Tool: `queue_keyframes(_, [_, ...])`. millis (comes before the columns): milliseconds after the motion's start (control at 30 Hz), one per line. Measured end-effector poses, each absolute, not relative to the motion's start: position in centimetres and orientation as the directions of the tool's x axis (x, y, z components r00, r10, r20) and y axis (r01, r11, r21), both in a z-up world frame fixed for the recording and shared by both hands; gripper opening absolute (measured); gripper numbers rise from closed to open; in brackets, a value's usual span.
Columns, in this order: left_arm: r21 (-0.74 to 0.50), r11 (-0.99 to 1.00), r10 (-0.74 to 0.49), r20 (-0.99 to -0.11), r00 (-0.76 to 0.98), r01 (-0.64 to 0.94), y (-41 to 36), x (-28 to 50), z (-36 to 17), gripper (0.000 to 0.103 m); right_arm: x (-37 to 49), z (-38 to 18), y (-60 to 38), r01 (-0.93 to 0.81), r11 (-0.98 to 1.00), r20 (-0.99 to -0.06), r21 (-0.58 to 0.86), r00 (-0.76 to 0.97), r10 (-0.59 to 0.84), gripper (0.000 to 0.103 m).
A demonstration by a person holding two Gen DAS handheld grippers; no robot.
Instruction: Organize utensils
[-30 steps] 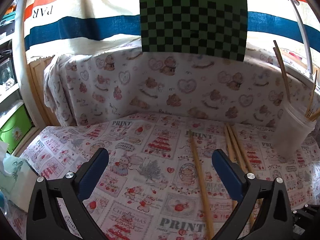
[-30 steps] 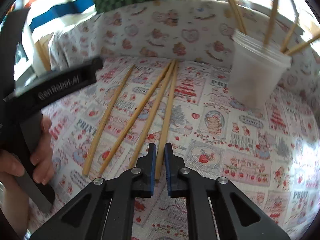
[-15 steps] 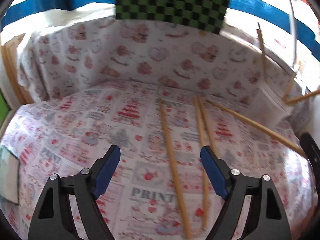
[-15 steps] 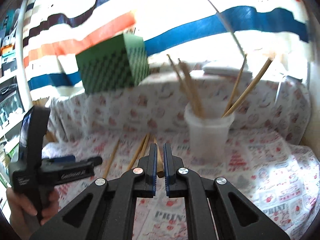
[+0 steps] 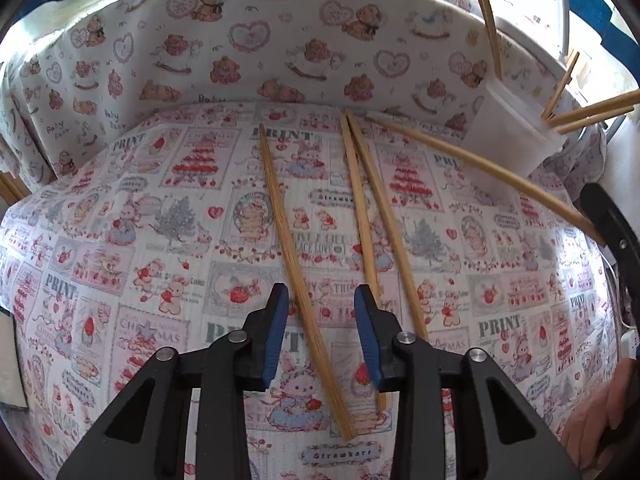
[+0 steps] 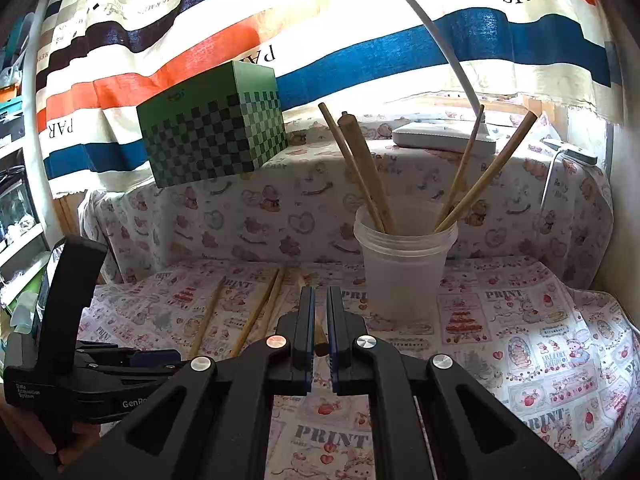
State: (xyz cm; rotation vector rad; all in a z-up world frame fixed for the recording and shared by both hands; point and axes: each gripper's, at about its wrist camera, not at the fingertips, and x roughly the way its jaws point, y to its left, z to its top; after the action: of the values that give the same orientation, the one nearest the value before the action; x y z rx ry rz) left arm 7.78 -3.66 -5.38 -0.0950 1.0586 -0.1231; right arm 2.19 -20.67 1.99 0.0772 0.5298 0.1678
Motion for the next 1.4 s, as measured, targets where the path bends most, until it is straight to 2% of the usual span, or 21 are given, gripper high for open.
queue_keyframes(133, [-0.113, 0.993, -0.112, -0.864, 0.491, 0.028, -3.5, 7.8, -5.6, 0.021, 2.1, 2.0, -20.8, -0.126, 0.985, -0.488, 0.116, 0.857, 0.167, 0.006])
queue_keyframes(167, [-0.117, 0.993, -0.115, -0.863, 0.492, 0.028, -3.5, 7.8, -5.6, 0.012, 2.1, 2.1, -20.9, -0.123, 0.985, -0.485, 0.118, 0.859, 0.165, 0.006])
queue_keyframes(200, [-0.123, 0.992, -0.123, -0.864, 0.488, 0.031, -3.5, 7.9, -5.7, 0.009, 2.1, 2.2, -21.0, -0.121, 0.985, -0.480, 0.122, 0.861, 0.166, 0.005])
queue_keyframes(300, [-0.109, 0.994, -0.104, -0.830, 0.548, 0.025, -3.2, 7.3, -4.8, 0.006, 1.7, 2.6, -21.5, -0.113, 0.984, -0.458, 0.141, 0.873, 0.166, 0.003])
queue_keyframes(400, [-0.083, 0.996, -0.088, -0.724, 0.684, 0.040, -3.1, 5.6, -2.2, 0.006, 1.3, 3.1, -21.9, -0.109, 0.981, -0.425, 0.160, 0.889, 0.168, 0.003])
queue_keyframes(600, [-0.222, 0.972, -0.196, -0.607, 0.771, 0.072, -1.1, 4.0, 0.2, 0.006, 1.3, 3.6, -22.3, -0.102, 0.981, -0.418, 0.163, 0.894, 0.162, 0.003])
queue_keyframes(800, [-0.274, 0.959, -0.205, -0.515, 0.832, 0.067, 0.2, 3.5, 2.0, 0.006, 3.9, 2.1, -23.7, -0.072, 0.966, -0.556, 0.250, 0.806, 0.204, 0.003])
queue_keyframes(833, [-0.277, 0.958, -0.206, -0.504, 0.839, 0.069, 0.3, 3.3, 2.2, 0.006, 4.4, 1.9, -24.1, -0.060, 0.964, -0.581, 0.257, 0.788, 0.204, 0.006])
queue_keyframes(867, [-0.277, 0.958, -0.206, -0.495, 0.844, 0.072, 0.4, 3.2, 2.3, 0.006, 5.0, 1.5, -24.3, -0.056, 0.966, -0.612, 0.251, 0.764, 0.203, 0.010])
queue_keyframes(933, [-0.262, 0.962, -0.205, -0.487, 0.849, 0.081, 0.4, 2.9, 2.6, 0.006, 6.1, 0.6, -25.0, -0.031, 0.969, -0.672, 0.246, 0.715, 0.194, 0.032])
queue_keyframes(1000, [-0.241, 0.967, -0.194, -0.489, 0.850, 0.082, 0.2, 2.9, 2.7, 0.006, 7.0, -0.3, -25.5, 0.006, 0.973, -0.720, 0.232, 0.674, 0.167, 0.033])
queue_keyframes(1100, [-0.222, 0.972, -0.185, -0.497, 0.847, 0.082, -0.1, 2.9, 2.7, 0.006, 8.0, -1.7, -25.4, 0.035, 0.990, -0.791, 0.135, 0.605, 0.086, 0.033])
queue_keyframes(1400, [-0.243, 0.962, -0.232, -0.480, 0.846, 0.125, -0.1, 2.6, 2.9, 0.006, 9.8, -4.2, -25.7, 0.015, 0.999, -0.822, 0.035, 0.569, 0.020, 0.033])
